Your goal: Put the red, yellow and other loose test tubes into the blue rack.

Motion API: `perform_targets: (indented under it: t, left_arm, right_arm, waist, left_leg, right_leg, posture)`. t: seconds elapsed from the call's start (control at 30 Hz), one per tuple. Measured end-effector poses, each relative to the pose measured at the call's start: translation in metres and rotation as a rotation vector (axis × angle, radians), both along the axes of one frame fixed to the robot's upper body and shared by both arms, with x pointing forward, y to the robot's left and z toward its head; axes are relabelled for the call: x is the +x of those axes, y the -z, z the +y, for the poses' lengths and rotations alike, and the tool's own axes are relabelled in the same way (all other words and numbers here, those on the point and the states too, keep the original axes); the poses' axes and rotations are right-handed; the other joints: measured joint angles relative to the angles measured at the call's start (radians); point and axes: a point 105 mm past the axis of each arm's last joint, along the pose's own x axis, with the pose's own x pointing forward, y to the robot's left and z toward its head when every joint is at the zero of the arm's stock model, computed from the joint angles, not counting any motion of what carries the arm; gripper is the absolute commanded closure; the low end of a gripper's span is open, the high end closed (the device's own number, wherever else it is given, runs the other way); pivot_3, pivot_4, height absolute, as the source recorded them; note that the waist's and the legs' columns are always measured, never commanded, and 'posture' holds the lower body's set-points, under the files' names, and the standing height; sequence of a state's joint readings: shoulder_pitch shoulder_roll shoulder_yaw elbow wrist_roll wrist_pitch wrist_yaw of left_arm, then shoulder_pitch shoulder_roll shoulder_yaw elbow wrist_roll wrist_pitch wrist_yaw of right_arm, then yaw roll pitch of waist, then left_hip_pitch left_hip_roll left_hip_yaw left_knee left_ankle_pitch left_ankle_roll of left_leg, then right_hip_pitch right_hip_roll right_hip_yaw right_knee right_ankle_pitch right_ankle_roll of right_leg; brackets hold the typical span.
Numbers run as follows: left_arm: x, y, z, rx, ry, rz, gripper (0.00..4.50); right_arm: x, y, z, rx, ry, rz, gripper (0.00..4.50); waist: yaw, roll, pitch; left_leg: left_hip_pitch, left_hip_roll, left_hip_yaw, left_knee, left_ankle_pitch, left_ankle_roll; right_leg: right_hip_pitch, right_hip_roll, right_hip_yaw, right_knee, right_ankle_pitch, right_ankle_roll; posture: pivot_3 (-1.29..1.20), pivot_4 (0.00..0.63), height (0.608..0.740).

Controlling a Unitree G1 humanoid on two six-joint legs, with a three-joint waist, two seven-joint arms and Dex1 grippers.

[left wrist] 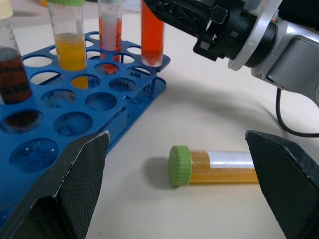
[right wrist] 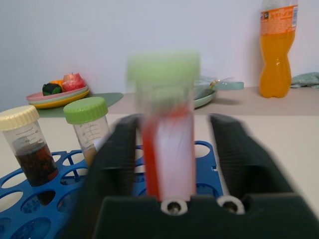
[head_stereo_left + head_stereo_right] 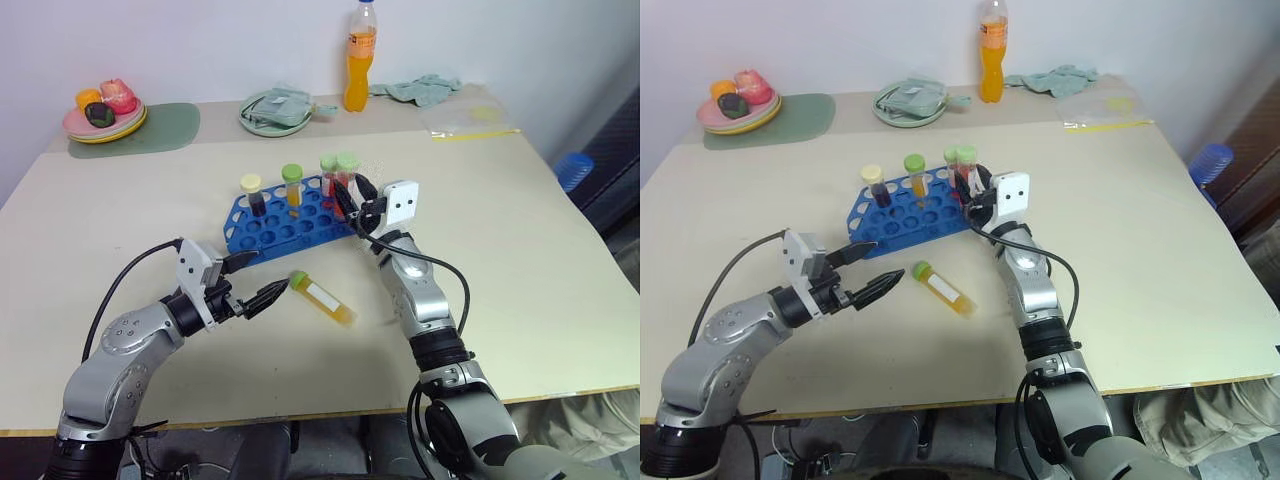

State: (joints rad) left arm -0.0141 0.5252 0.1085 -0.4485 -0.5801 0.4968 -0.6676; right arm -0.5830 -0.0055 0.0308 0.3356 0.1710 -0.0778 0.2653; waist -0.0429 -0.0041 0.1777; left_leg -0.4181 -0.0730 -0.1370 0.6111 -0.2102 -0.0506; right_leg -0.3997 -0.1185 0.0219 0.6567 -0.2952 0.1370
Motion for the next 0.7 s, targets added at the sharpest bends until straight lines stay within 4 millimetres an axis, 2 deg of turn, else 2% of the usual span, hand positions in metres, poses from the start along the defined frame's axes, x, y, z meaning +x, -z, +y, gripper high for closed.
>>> perform_targets:
  t: [0.03, 0.07, 0.2, 0.33, 0.4, 0.53, 0.6, 0.7]
  left_arm:
    - [0.000, 0.000, 0.000, 0.000, 0.000, 0.000, 0.00]
    - [0.000, 0.000, 0.000, 0.000, 0.000, 0.000, 0.00]
    - [0.000, -0.001, -0.001, -0.001, 0.002, -0.003, 0.00]
    - [-0.001, -0.002, -0.002, -0.002, 0.002, -0.005, 0.00]
    - [-0.003, -0.001, 0.001, 0.015, 0.002, -0.003, 0.00]
    - [-0.005, 0.004, 0.022, 0.083, -0.025, 0.018, 0.00]
    - [-0.004, 0.007, 0.030, 0.125, -0.026, 0.021, 0.00]
    - [-0.003, 0.013, 0.041, 0.183, -0.011, 0.038, 0.00]
  right_arm:
    - [-0.001, -0.003, -0.001, 0.002, 0.001, -0.010, 0.32]
    - [-0.002, -0.006, -0.001, 0.004, 0.002, -0.025, 0.05]
    - [-0.011, -0.023, -0.006, -0.012, 0.005, -0.087, 0.05]
    - [-0.026, -0.031, -0.025, -0.096, -0.014, -0.083, 0.05]
    - [-0.036, -0.029, -0.044, -0.163, -0.043, -0.012, 0.05]
    - [-0.062, -0.021, -0.077, -0.346, -0.110, 0.223, 0.05]
    - [-0.076, -0.019, -0.079, -0.408, -0.173, 0.333, 0.05]
    - [-0.095, -0.022, -0.062, -0.470, -0.329, 0.481, 0.05]
  waist:
    - [-0.001, 0.000, 0.000]
    - [-0.001, 0.000, 0.000]
    - [-0.001, 0.000, 0.000]
    - [0.008, 0.000, 0.000]
    - [0.010, 0.000, 0.000]
    - [0.009, 0.001, 0.000]
    - [0.004, 0.001, 0.000]
    - [-0.002, 0.001, 0.000]
  left_leg:
    - [0.000, 0.000, 0.000, 0.000, 0.000, 0.000]
    - [0.000, 0.000, 0.000, 0.000, 0.000, 0.000]
    - [0.000, 0.000, 0.000, 0.000, -0.001, 0.001]
    - [0.000, 0.000, 0.000, 0.000, -0.001, 0.001]
    - [0.000, 0.000, 0.000, 0.001, -0.001, 0.001]
    - [0.000, 0.001, 0.000, 0.000, -0.001, 0.002]
    - [0.000, 0.001, 0.001, 0.000, -0.002, 0.003]
    - [0.001, 0.002, 0.002, 0.000, -0.002, 0.004]
  right_leg:
    - [0.000, 0.000, 0.000, 0.000, 0.000, 0.000]
    - [-0.001, 0.000, 0.000, 0.001, 0.000, 0.000]
    - [-0.001, 0.000, 0.001, 0.001, 0.000, 0.000]
    - [0.000, 0.000, 0.001, 0.001, 0.000, 0.000]
    - [0.000, 0.000, 0.001, 0.001, 0.000, 0.000]
    - [0.000, 0.000, 0.001, 0.001, 0.000, -0.001]
    - [0.000, 0.000, 0.001, 0.001, -0.001, -0.001]
    - [0.000, 0.000, 0.001, 0.000, -0.001, -0.001]
  posture:
    - [0.00, 0.150, 0.740]
    - [0.00, 0.150, 0.740]
    - [0.00, 0.150, 0.740]
    - [0.00, 0.150, 0.740]
    - [0.00, 0.150, 0.740]
    - [0.00, 0.150, 0.740]
    - [0.00, 0.150, 0.740]
    - [0.00, 0.150, 0.740]
